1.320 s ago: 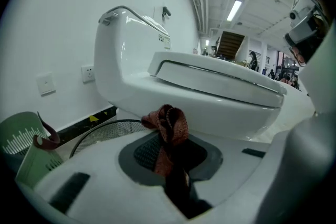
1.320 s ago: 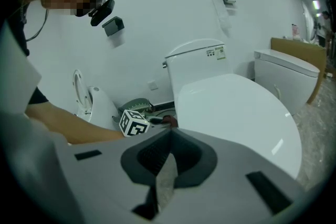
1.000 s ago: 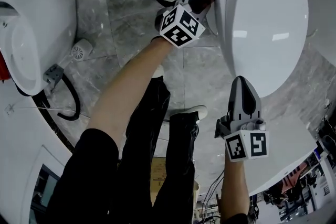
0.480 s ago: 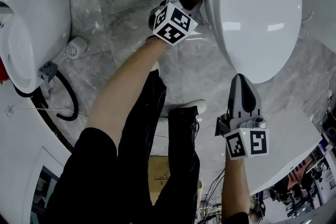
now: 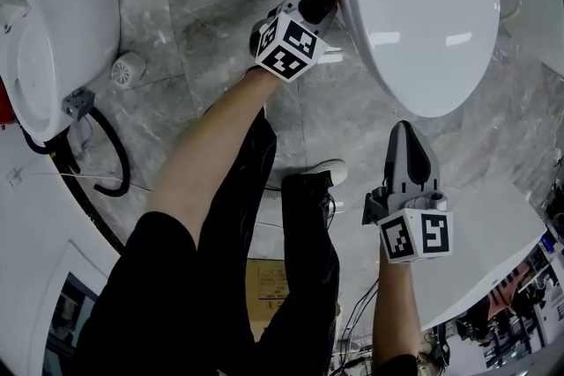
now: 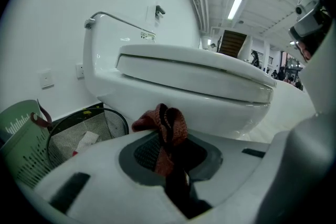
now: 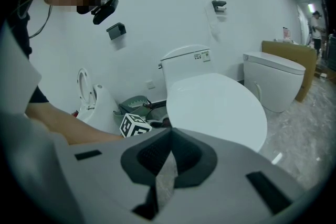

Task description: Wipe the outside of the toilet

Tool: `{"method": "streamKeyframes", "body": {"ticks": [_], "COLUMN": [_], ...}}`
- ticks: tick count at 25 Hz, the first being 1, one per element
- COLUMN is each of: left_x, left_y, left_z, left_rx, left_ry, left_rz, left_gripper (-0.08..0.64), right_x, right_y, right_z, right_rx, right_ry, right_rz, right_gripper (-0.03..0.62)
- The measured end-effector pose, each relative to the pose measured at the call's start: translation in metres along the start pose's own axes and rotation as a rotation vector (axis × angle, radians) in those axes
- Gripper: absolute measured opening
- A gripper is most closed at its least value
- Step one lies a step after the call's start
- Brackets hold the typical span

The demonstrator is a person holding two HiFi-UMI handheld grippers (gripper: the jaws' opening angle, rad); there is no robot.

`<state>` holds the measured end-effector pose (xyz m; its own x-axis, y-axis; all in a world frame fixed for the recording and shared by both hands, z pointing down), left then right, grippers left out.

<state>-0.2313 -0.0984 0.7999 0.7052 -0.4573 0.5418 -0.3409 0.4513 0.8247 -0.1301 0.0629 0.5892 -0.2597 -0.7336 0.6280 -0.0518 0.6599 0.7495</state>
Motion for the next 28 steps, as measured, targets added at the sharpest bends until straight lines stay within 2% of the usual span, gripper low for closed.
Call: {"method": "streamKeyframes", "body": {"ticks": [6,15,22,28], "left_x": [-0.007,-0.010,-0.010,-0.004], "left_y": [0.006,0.013,0.027,0.038], "left_z": [-0.026,-0.069,-0.118,-0.159], "left_rx": [0.013,-0.027,-0.047,-0.085], "left_ry": [-0.025,-0.072,-0.107,-0.138], "left_rz": [0.007,-0.003,-0.007,0.021], "left_gripper": [0.058,0.058,0.058,0.058], "right_x": [-0.023,-0.061,-0.086,-0.115], "right_y": [0.013,0.036,0.058,0.072], "right_z": [-0.013,-0.046,-0.071,-0.101], "right_rx": [0.013,0.035,0.068,0.101], "right_ry": [-0.006,-0.014,-0.002,0.017], "right_rz": [-0.019,-0.022,-0.037,-0.057], "right_gripper": [0.003,0.003,0.003,0.003]}}
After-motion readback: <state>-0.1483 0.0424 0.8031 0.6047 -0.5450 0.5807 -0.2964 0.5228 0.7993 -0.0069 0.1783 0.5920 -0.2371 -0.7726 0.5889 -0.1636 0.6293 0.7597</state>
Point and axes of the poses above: the fingertips, and each gripper's own axes: x forward along the fingers, z to its left, y out of its underside, the point moved 2 cm from there along -x, backward along the fingers, and after that the axes turned 2 degrees about -x, right-handed, at the moved point
